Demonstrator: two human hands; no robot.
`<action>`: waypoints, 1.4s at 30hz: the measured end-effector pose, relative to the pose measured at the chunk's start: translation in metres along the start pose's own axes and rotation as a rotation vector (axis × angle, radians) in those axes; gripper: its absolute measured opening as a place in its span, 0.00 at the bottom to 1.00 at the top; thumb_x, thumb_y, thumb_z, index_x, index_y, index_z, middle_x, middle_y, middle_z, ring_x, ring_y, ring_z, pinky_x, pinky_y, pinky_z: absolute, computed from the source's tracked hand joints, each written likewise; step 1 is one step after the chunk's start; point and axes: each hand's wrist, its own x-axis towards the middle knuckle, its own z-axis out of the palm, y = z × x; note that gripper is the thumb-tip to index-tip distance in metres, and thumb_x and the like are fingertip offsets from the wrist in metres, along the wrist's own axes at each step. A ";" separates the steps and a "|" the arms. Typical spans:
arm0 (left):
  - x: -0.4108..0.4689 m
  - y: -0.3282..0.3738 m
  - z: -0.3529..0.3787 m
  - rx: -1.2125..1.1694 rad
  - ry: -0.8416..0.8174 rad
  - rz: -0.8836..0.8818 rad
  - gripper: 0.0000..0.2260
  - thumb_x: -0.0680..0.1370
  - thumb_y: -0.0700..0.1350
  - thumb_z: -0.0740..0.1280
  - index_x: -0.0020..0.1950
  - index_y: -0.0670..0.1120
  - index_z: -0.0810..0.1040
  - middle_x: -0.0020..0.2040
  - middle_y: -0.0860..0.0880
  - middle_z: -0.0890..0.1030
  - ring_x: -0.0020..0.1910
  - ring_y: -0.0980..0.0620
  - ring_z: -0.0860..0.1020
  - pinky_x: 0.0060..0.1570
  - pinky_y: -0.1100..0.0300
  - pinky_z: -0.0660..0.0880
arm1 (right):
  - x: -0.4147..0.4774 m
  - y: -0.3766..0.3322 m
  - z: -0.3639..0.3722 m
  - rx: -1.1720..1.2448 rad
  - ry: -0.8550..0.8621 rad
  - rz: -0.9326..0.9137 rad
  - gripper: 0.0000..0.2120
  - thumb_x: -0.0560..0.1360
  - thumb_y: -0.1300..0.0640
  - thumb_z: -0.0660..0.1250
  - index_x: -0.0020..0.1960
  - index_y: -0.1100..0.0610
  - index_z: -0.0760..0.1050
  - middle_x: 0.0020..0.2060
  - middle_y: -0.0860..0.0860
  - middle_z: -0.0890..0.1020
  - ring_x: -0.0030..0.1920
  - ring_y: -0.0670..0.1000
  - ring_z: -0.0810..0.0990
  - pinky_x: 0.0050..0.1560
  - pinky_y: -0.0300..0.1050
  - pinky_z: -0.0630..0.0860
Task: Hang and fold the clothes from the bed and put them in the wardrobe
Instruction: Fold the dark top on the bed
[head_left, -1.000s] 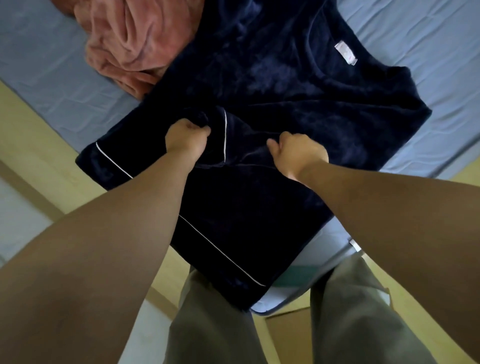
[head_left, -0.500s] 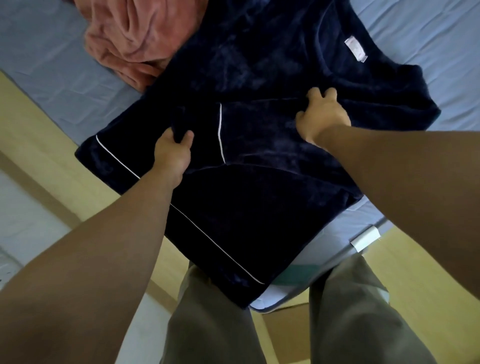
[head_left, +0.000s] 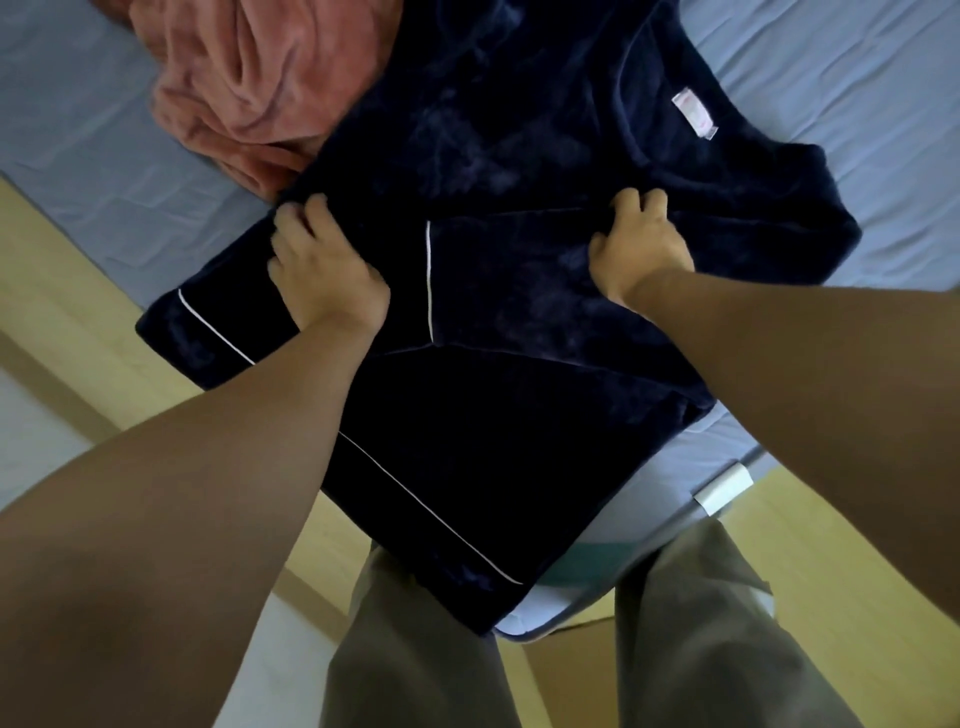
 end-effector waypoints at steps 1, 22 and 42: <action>0.003 0.004 -0.003 0.085 0.061 0.162 0.32 0.69 0.42 0.71 0.72 0.46 0.65 0.70 0.40 0.67 0.64 0.37 0.70 0.61 0.44 0.67 | 0.002 -0.001 -0.001 -0.007 -0.018 0.010 0.19 0.83 0.53 0.58 0.70 0.60 0.61 0.70 0.61 0.62 0.55 0.65 0.76 0.45 0.52 0.71; 0.046 0.059 -0.036 -0.596 -0.435 -0.011 0.12 0.77 0.39 0.68 0.58 0.52 0.79 0.51 0.53 0.82 0.48 0.48 0.83 0.56 0.52 0.79 | 0.085 -0.154 -0.119 0.430 0.172 -0.321 0.37 0.75 0.52 0.68 0.79 0.54 0.55 0.79 0.49 0.54 0.66 0.52 0.73 0.54 0.45 0.73; 0.026 0.067 -0.027 -1.182 -0.681 -0.525 0.11 0.81 0.52 0.69 0.59 0.47 0.77 0.56 0.48 0.81 0.48 0.48 0.83 0.51 0.52 0.81 | -0.012 -0.093 -0.067 0.281 -0.263 0.171 0.28 0.61 0.39 0.68 0.56 0.54 0.80 0.58 0.55 0.81 0.55 0.57 0.79 0.57 0.54 0.76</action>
